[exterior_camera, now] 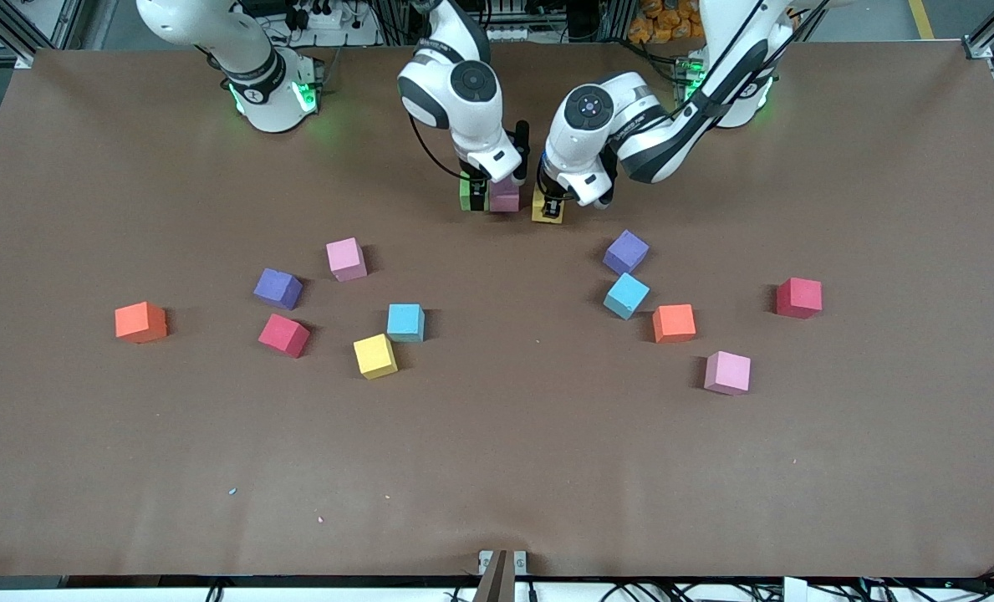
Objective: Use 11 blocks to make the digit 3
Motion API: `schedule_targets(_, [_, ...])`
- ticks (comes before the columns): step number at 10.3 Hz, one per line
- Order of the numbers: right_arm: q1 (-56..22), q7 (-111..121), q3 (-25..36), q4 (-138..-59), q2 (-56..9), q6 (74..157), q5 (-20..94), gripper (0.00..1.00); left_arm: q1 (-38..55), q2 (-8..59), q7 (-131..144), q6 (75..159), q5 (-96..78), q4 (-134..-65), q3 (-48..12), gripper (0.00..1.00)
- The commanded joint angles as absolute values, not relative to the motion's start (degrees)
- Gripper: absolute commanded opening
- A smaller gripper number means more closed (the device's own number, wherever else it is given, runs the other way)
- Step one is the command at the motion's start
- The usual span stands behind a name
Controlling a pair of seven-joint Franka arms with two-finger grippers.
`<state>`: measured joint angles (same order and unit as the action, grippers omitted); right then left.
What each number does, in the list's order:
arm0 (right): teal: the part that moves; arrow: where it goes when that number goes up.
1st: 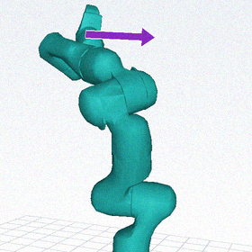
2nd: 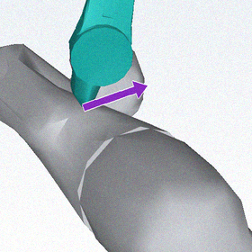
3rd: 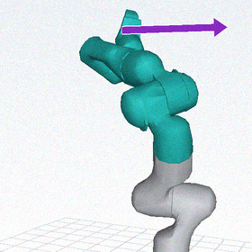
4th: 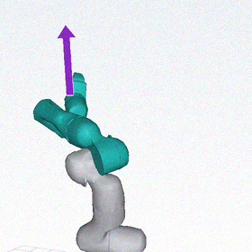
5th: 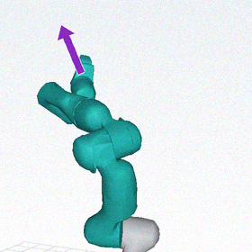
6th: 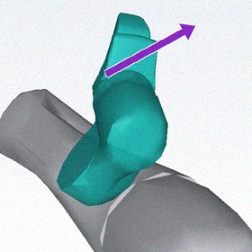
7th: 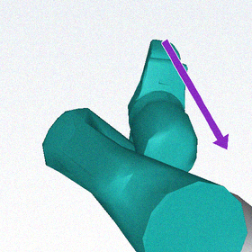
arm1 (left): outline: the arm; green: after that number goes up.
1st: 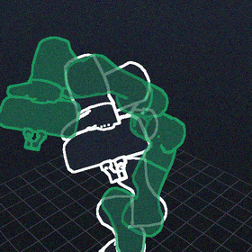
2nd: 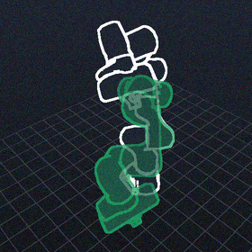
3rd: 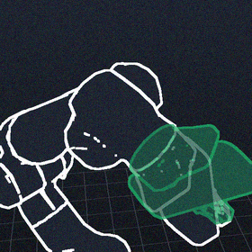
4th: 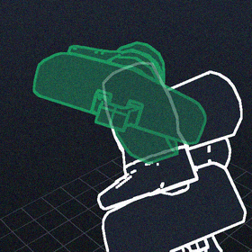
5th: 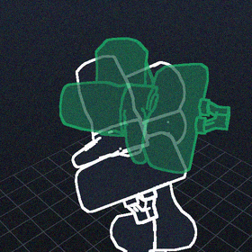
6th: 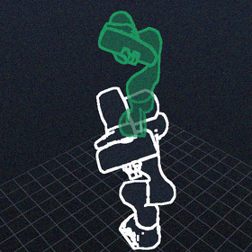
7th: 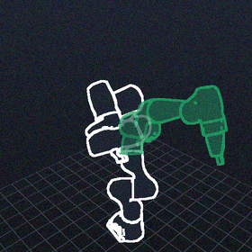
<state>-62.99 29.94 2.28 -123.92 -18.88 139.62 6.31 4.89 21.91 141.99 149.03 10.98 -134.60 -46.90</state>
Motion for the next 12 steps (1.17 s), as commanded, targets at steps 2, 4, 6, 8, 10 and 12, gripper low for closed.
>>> schedule_targets(2, [-58.12,28.56,2.64,-127.17,-9.86,133.96,5.19,1.00,5.71,22.76,146.68,152.57,10.28,-135.09,-46.85,0.00])
schedule_targets(4, [-52.33,28.04,2.72,-126.48,-7.83,131.40,5.45,1.00,6.59,23.20,150.54,152.58,10.28,-135.17,-46.76,0.00])
schedule_targets(6, [-45.38,27.86,2.72,-123.94,-8.78,131.48,5.71,1.00,6.94,23.55,150.91,152.49,10.28,-135.53,-46.76,0.00])
schedule_targets(8, [-39.75,27.77,2.72,-119.99,-11.59,131.57,6.06,1.00,7.73,23.64,151.69,152.49,10.28,-135.53,-46.76,0.00])
schedule_targets(10, [-36.22,24.28,2.64,-115.07,-16.41,131.75,6.50,1.00,7.82,24.26,151.70,152.49,10.28,-135.35,-46.76,0.00])
schedule_targets(12, [-34.47,20.85,2.72,-109.98,-21.25,131.75,6.50,1.00,7.82,24.26,151.70,152.49,10.28,-135.18,-46.76,0.00])
